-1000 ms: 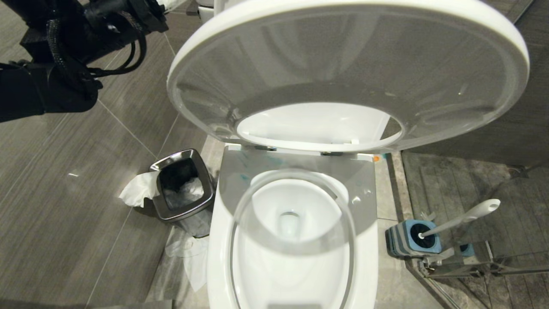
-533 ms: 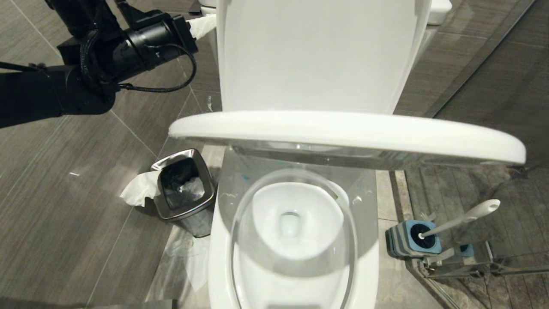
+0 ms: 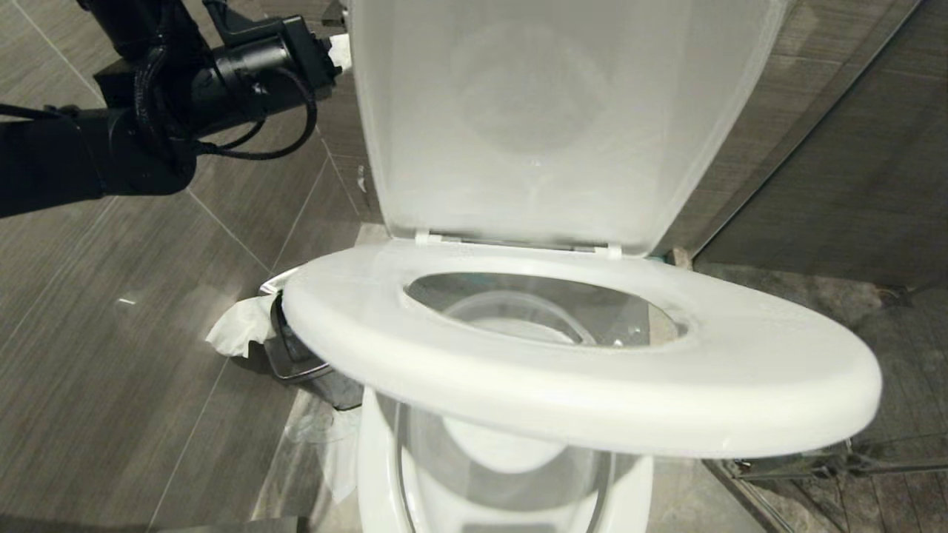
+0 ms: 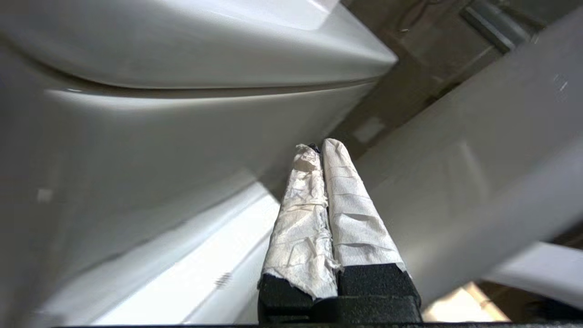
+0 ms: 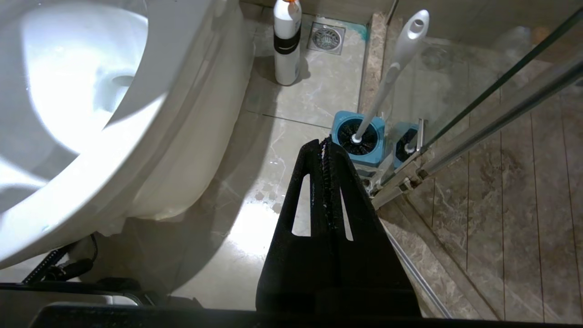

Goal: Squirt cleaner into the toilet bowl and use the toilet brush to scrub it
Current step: Close the toilet lid

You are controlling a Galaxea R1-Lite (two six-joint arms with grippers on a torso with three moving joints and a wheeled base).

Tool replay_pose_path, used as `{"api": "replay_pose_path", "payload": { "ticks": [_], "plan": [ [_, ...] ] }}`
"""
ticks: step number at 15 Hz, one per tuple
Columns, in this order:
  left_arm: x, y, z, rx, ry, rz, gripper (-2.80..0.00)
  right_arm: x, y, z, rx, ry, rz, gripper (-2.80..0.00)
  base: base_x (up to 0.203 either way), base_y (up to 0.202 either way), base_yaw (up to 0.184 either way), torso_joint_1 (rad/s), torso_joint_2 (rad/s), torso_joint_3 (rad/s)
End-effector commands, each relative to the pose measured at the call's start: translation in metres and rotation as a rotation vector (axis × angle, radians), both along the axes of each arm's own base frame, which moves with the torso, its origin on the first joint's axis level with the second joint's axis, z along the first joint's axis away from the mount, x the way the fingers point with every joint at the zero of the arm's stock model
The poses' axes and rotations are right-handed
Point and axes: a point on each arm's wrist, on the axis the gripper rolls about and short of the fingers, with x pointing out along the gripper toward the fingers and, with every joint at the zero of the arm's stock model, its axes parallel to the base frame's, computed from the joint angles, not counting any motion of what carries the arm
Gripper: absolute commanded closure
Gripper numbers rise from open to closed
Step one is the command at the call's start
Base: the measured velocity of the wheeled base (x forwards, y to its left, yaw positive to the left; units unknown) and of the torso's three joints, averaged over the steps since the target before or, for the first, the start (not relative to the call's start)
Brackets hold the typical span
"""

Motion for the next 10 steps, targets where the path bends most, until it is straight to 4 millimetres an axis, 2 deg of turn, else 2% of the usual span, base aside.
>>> {"api": "replay_pose_path", "payload": {
  "ticks": [1, 4, 7, 9, 10],
  "plan": [
    [-0.009, 0.003, 0.009, -0.039, 0.080, -0.032, 0.00, 0.000, 0.000, 0.000, 0.000, 0.002, 0.000, 0.00, 0.000, 0.000, 0.000, 0.000, 0.00, 0.000],
    [-0.020, 0.005, 0.012, -0.032, 0.225, -0.059, 0.00, 0.000, 0.000, 0.000, 0.000, 0.002, 0.001, 0.00, 0.000, 0.000, 0.000, 0.000, 0.00, 0.000],
    [-0.042, 0.017, 0.009, 0.054, 0.479, -0.139, 0.00, 0.000, 0.000, 0.000, 0.000, 0.002, 0.000, 0.00, 0.000, 0.000, 0.000, 0.000, 0.00, 0.000],
    [-0.057, 0.021, -0.003, 0.118, 0.629, -0.168, 0.00, 0.000, 0.000, 0.000, 0.000, 0.002, 0.000, 0.00, 0.000, 0.000, 0.000, 0.000, 0.00, 0.000],
    [-0.062, 0.023, -0.012, 0.168, 0.634, -0.166, 0.00, 0.000, 0.000, 0.000, 0.000, 0.002, 0.001, 0.00, 0.000, 0.000, 0.000, 0.000, 0.00, 0.000]
  ]
}}
